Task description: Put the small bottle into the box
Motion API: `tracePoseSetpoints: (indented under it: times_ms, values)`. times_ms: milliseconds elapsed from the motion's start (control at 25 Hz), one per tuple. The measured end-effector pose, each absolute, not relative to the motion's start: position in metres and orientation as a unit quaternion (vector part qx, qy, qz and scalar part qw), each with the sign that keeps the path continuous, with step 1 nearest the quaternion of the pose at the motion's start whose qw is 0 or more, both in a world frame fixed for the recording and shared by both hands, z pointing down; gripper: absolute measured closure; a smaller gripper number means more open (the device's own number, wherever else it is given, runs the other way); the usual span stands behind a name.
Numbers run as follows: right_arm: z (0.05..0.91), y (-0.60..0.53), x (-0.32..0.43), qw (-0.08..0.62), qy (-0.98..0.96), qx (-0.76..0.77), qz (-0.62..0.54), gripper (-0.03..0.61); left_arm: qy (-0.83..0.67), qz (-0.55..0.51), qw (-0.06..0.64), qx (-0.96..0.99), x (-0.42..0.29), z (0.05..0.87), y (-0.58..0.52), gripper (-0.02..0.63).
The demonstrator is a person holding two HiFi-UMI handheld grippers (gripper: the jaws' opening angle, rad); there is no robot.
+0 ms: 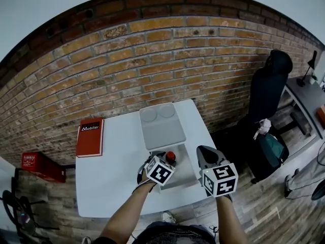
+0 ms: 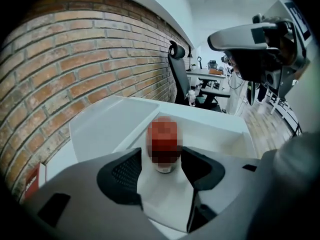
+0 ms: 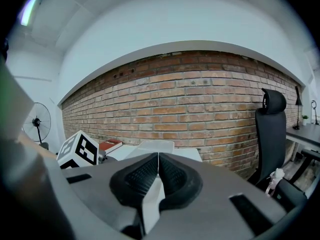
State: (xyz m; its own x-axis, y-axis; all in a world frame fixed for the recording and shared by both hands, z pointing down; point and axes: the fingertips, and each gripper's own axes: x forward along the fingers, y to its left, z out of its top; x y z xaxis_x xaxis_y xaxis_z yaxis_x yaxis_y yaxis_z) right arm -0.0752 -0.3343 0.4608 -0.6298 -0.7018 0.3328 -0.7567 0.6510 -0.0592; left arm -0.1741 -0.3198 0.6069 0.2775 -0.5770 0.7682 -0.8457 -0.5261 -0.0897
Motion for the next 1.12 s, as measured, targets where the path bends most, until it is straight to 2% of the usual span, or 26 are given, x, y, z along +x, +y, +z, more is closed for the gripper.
tracePoseSetpoints:
  times_ms: [560,840,1000,1120]
  values:
    - [0.451,-0.317,-0.09,0.139,-0.92,0.355,0.09,0.557,-0.527,0.342,0.185,0.756,-0.196,0.571,-0.294,0.362]
    - [0.442,-0.304,-0.094,0.14,-0.932,0.324,0.08,0.557,-0.587,0.278,0.188,0.737,-0.213,0.532,-0.28,0.405]
    - [0.438,-0.297,-0.092,0.139,-0.938,0.31,0.075,0.557,-0.624,0.237,0.175,0.724,-0.222,0.504,-0.271,0.463]
    - [0.432,-0.291,-0.089,0.134,-0.942,0.3,0.071,0.557,-0.647,0.21,0.169,0.713,-0.226,0.482,-0.259,0.476]
